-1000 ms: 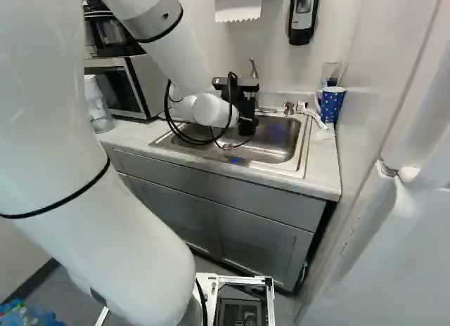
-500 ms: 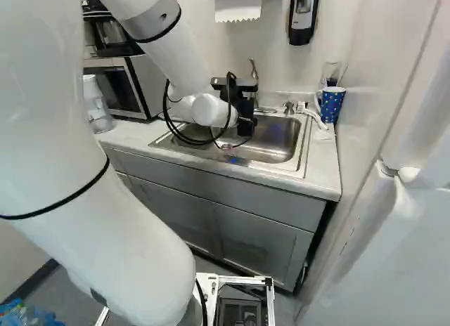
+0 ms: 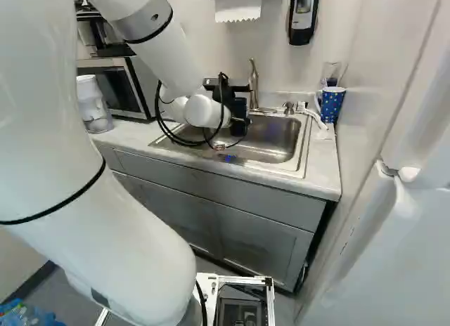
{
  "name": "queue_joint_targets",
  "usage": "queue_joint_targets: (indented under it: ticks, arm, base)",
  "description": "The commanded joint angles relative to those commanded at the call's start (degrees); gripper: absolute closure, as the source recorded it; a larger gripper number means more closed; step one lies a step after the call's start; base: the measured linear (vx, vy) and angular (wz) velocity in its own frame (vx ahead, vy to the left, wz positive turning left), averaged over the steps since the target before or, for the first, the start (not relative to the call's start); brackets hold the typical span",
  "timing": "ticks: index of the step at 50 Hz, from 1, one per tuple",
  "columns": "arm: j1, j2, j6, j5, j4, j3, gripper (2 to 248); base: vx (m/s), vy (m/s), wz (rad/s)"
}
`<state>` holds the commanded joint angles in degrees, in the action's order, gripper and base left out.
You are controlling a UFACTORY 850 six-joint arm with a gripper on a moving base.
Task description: Rinse the cup and place it in the tray
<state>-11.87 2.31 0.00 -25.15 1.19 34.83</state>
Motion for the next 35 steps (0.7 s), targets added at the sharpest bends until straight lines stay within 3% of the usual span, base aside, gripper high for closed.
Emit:
queue_joint_targets:
  ticks: [35]
  arm:
    - [5.6,3.3,0.0,0.0,0.0,-0.1,126]
  base:
    - [0.000,0.000,0.000]
